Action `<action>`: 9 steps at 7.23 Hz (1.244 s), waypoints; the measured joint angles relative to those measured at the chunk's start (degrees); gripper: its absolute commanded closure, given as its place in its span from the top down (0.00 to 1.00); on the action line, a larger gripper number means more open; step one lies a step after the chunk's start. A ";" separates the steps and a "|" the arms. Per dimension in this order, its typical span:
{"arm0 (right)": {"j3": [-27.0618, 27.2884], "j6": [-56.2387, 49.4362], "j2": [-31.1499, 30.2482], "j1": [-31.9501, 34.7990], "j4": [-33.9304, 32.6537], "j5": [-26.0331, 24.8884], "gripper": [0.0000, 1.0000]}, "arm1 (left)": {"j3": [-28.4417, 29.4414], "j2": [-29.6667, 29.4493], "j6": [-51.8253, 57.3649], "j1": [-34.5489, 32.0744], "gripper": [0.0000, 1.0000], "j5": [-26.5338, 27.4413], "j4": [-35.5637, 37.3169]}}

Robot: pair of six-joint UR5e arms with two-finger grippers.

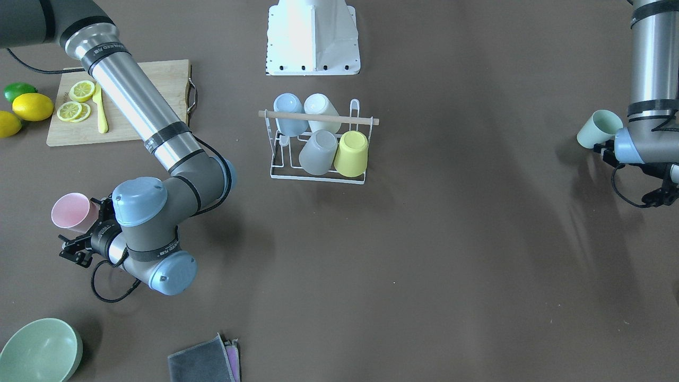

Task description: Place cup on cup holder

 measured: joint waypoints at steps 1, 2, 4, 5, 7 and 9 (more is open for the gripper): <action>0.24 -0.26 -0.10 0.22 -0.17 0.11 0.98 | -0.86 -0.08 0.06 0.00 0.70 -0.02 1.22; 0.37 -0.49 -0.19 0.37 -0.20 0.25 0.98 | -1.27 -0.07 0.10 0.01 0.93 -0.08 1.76; 1.07 -0.74 -0.90 0.51 -0.23 0.90 0.98 | -1.37 0.11 0.19 0.01 0.96 -0.72 1.86; 1.71 -0.82 -1.42 0.57 -0.24 1.19 0.98 | -1.35 0.29 0.23 0.01 0.96 -1.03 1.77; 2.21 -0.99 -1.86 0.68 -0.25 1.76 0.94 | -1.25 0.69 0.29 0.19 0.96 -1.17 1.71; 2.40 -1.11 -2.09 0.73 -0.23 2.35 0.78 | -1.41 1.33 0.30 0.91 0.96 -1.30 1.71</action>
